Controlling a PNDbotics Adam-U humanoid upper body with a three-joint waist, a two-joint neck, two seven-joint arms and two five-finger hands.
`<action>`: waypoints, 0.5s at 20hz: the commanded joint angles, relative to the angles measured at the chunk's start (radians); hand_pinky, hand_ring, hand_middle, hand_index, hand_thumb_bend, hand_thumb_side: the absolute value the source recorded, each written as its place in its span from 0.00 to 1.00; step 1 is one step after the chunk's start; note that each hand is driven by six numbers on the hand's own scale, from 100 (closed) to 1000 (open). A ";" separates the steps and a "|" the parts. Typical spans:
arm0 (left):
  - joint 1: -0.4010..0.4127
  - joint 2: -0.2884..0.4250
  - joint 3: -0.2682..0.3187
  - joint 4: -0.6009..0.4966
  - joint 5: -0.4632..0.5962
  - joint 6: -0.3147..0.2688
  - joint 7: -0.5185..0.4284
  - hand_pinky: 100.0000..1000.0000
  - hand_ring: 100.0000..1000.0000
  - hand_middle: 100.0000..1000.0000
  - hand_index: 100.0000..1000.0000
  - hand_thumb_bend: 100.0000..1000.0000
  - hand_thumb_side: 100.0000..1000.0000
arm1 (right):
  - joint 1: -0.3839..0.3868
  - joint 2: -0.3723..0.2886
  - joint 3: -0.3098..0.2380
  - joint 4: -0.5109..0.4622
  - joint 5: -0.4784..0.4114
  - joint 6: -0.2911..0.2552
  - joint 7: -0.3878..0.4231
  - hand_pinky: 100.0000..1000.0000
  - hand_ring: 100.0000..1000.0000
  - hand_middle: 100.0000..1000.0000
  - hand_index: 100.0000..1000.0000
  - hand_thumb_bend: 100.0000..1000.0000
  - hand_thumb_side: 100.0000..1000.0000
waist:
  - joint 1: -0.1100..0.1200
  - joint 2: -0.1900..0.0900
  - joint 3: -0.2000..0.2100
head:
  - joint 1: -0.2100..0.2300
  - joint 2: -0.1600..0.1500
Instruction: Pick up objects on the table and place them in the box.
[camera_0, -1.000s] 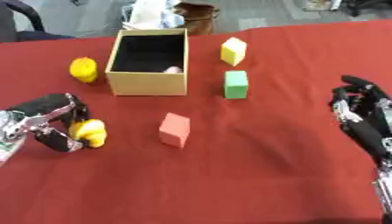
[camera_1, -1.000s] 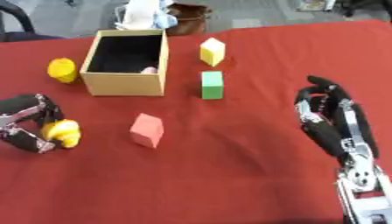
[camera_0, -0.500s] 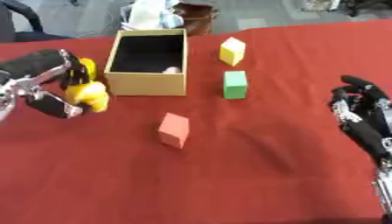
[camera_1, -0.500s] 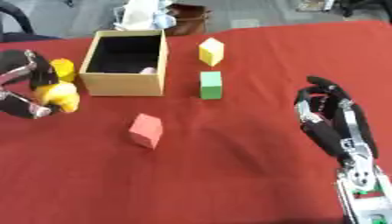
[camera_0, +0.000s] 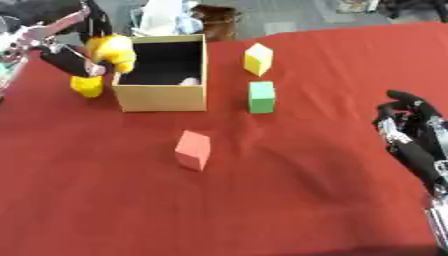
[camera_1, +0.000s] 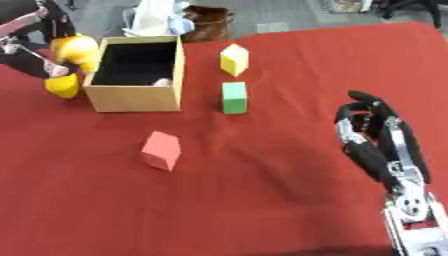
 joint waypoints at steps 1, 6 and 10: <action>-0.035 -0.038 -0.004 0.060 -0.040 -0.030 0.018 0.58 0.43 0.43 0.59 0.35 0.00 | -0.012 -0.007 0.002 -0.009 -0.005 -0.001 0.004 0.57 0.55 0.60 0.81 0.00 0.39 | 0.005 -0.027 -0.004 | 0.006 -0.005; -0.042 -0.059 -0.015 0.079 -0.040 -0.056 0.018 0.61 0.48 0.50 0.66 0.39 0.00 | -0.013 -0.006 0.004 -0.008 -0.005 -0.002 0.006 0.57 0.55 0.60 0.81 0.00 0.39 | 0.007 -0.027 -0.006 | 0.006 -0.005; -0.037 -0.046 -0.004 0.073 -0.030 -0.052 0.013 0.64 0.54 0.58 0.77 0.47 0.00 | -0.012 -0.006 0.003 -0.008 -0.004 -0.002 0.006 0.57 0.55 0.60 0.81 0.00 0.39 | 0.008 -0.027 -0.005 | 0.004 -0.007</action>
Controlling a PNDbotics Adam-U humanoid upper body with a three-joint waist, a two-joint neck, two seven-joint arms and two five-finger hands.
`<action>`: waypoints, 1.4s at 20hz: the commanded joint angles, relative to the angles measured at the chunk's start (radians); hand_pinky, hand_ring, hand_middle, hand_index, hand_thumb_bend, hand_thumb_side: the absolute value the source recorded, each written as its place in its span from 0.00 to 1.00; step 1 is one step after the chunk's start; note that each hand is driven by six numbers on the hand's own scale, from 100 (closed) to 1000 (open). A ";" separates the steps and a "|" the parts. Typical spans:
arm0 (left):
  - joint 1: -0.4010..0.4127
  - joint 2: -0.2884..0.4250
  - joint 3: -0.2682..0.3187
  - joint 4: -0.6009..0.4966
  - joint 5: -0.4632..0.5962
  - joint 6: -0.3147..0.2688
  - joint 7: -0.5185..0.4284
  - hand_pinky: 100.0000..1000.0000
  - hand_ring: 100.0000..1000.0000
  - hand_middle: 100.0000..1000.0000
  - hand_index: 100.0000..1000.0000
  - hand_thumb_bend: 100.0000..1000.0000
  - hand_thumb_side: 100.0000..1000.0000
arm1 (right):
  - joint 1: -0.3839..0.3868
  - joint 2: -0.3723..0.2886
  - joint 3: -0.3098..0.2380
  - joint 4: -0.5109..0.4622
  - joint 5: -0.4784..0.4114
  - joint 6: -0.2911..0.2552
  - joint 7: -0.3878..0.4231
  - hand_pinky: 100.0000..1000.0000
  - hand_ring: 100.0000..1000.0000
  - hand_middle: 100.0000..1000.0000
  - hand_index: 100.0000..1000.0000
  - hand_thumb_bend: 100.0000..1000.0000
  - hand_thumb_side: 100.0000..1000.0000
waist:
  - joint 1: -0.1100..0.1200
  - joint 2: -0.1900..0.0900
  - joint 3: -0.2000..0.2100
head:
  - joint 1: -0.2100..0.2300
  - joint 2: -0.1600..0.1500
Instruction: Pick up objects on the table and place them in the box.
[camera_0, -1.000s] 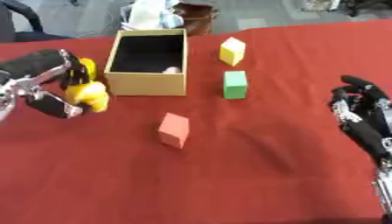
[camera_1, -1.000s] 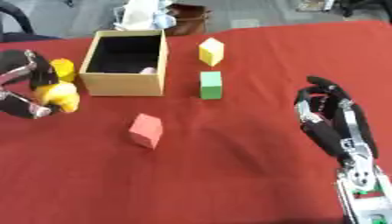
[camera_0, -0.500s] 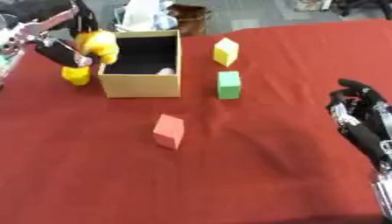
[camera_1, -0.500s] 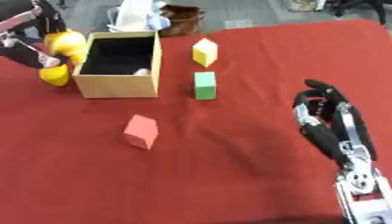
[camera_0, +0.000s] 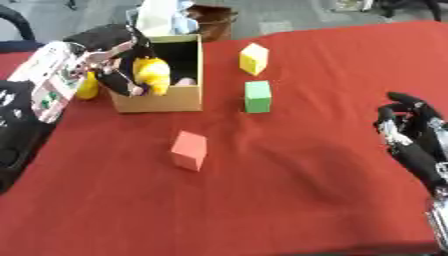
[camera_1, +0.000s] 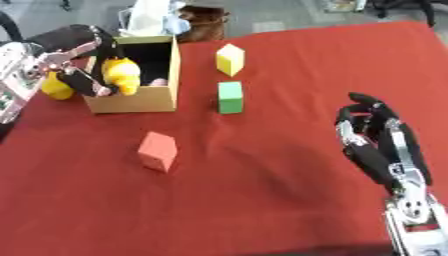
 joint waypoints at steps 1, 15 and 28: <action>-0.021 0.034 0.020 -0.014 0.008 0.006 0.002 0.65 0.57 0.63 0.81 0.51 0.03 | -0.012 -0.007 -0.003 -0.008 -0.003 -0.001 0.002 0.57 0.55 0.60 0.81 0.00 0.39 | 0.007 -0.028 0.001 | 0.001 -0.007; -0.031 0.074 0.097 -0.004 -0.029 0.107 0.099 0.66 0.56 0.63 0.81 0.50 0.02 | -0.011 -0.007 -0.004 -0.007 -0.002 -0.001 0.001 0.57 0.55 0.60 0.81 0.00 0.39 | 0.001 -0.029 0.009 | 0.002 -0.011; -0.021 0.127 0.215 0.181 -0.136 0.177 0.069 0.68 0.60 0.67 0.83 0.55 0.04 | -0.009 -0.009 -0.006 -0.007 -0.002 -0.001 -0.001 0.57 0.55 0.60 0.81 0.00 0.39 | 0.007 -0.031 0.014 | -0.001 -0.013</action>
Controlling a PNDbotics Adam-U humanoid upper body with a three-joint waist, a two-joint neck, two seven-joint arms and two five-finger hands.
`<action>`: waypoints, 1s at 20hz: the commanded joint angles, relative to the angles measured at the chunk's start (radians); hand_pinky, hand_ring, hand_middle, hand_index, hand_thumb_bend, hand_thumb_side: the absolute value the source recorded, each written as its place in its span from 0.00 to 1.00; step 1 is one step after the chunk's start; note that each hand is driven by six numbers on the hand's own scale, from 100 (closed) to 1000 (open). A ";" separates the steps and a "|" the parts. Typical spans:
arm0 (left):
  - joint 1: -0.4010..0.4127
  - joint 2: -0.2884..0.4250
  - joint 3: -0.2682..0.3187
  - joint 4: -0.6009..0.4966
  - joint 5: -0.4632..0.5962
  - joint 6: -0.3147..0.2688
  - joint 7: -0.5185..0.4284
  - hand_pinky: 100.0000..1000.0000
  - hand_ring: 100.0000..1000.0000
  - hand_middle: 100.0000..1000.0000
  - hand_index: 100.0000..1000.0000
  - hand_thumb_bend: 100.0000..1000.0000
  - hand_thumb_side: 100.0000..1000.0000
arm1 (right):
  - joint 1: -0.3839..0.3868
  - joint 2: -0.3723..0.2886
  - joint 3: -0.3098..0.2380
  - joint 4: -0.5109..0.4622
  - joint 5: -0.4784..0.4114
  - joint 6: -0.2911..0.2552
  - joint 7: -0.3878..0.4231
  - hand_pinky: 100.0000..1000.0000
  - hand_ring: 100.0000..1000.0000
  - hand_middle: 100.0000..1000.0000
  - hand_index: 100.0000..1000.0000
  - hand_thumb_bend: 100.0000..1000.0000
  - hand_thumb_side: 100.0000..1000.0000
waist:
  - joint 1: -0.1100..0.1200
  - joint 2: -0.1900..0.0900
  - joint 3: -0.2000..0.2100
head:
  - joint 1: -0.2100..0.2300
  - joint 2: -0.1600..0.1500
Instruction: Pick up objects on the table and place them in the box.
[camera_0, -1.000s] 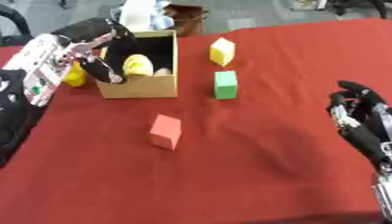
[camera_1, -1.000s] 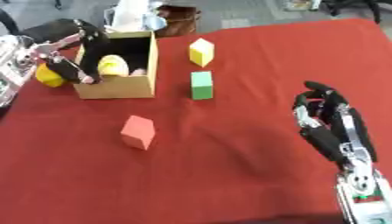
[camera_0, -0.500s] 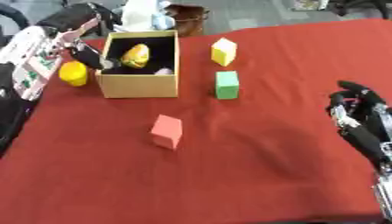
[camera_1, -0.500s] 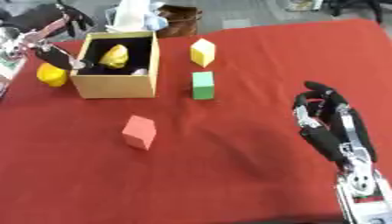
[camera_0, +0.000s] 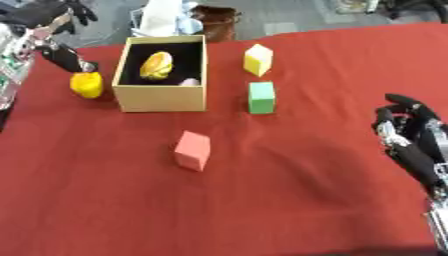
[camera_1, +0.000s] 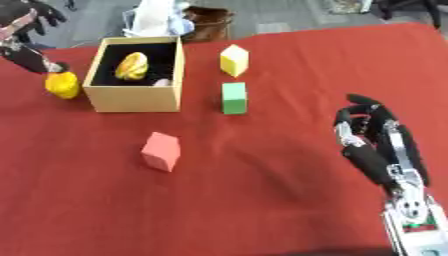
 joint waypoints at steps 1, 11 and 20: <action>-0.025 0.030 0.040 0.070 -0.042 0.016 0.013 0.68 0.60 0.67 0.83 0.55 0.04 | -0.009 -0.009 -0.006 -0.012 -0.002 -0.001 -0.001 0.57 0.55 0.60 0.81 0.00 0.39 | 0.006 -0.031 -0.001 | 0.001 -0.008; -0.036 -0.028 0.085 0.257 -0.094 0.029 0.085 0.67 0.59 0.66 0.82 0.56 0.05 | -0.010 -0.007 -0.003 -0.012 -0.006 -0.001 0.001 0.56 0.55 0.60 0.81 0.00 0.40 | 0.001 -0.022 -0.008 | 0.005 -0.005; -0.027 -0.066 0.096 0.308 -0.100 0.076 0.185 0.67 0.58 0.65 0.82 0.55 0.05 | -0.017 -0.007 0.001 -0.014 -0.010 -0.001 0.004 0.56 0.55 0.60 0.81 0.00 0.40 | 0.004 -0.006 -0.028 | 0.027 -0.015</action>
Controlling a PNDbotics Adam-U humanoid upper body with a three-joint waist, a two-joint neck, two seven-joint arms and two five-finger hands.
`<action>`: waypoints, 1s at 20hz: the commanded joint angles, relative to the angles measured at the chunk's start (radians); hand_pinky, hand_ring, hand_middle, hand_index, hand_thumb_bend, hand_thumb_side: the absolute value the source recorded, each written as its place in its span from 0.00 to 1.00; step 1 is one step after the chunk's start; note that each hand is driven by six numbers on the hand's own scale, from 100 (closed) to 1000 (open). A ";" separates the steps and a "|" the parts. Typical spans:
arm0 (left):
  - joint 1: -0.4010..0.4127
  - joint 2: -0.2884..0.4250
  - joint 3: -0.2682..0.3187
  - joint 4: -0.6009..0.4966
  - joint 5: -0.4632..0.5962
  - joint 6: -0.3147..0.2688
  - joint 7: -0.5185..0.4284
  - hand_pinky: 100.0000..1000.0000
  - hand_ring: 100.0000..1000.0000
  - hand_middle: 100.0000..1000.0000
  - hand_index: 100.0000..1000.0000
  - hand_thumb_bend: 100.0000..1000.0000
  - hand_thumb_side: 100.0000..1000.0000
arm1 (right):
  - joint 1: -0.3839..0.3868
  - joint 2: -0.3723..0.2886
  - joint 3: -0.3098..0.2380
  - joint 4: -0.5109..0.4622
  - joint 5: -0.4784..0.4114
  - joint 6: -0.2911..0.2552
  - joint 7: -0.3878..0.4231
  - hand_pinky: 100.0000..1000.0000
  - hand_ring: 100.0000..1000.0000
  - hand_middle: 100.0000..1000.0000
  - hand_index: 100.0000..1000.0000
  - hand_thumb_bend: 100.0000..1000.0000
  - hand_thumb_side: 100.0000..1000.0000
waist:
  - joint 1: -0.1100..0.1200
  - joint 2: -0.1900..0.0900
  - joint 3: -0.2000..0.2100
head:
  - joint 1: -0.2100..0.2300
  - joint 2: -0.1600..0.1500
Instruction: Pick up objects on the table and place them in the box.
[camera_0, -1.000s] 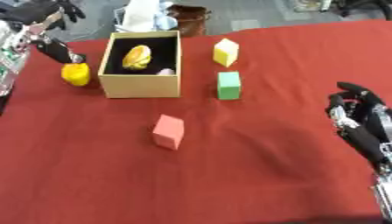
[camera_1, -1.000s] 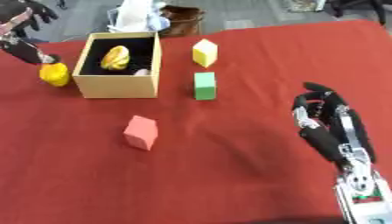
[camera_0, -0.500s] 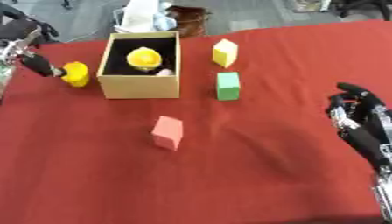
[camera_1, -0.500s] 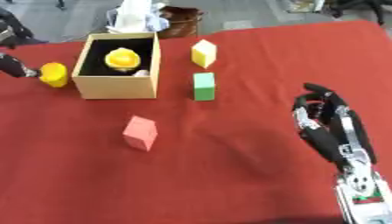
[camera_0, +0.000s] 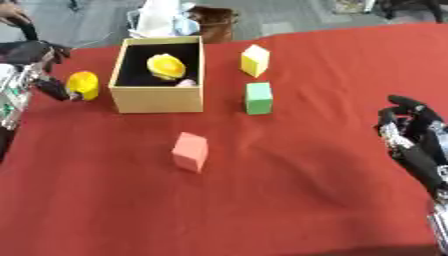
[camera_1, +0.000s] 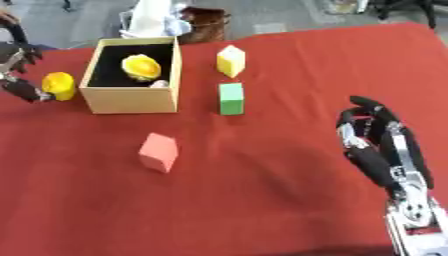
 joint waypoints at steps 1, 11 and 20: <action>-0.015 0.009 0.013 0.011 -0.011 0.019 0.034 0.66 0.58 0.65 0.82 0.55 0.04 | -0.014 -0.007 0.000 -0.015 -0.008 -0.001 0.004 0.56 0.55 0.60 0.81 0.00 0.40 | 0.004 -0.005 -0.004 | 0.009 -0.014; -0.010 -0.020 0.022 0.058 -0.026 0.049 0.084 0.64 0.55 0.61 0.78 0.46 0.00 | -0.018 -0.008 0.002 -0.015 -0.009 -0.001 0.006 0.56 0.55 0.60 0.81 0.00 0.40 | 0.006 0.004 -0.018 | 0.014 -0.017; -0.008 -0.031 0.025 0.085 -0.072 0.077 0.111 0.53 0.41 0.42 0.61 0.24 0.00 | -0.023 -0.008 0.004 -0.015 -0.009 -0.002 0.010 0.56 0.55 0.60 0.81 0.00 0.41 | 0.008 0.006 -0.029 | 0.017 -0.020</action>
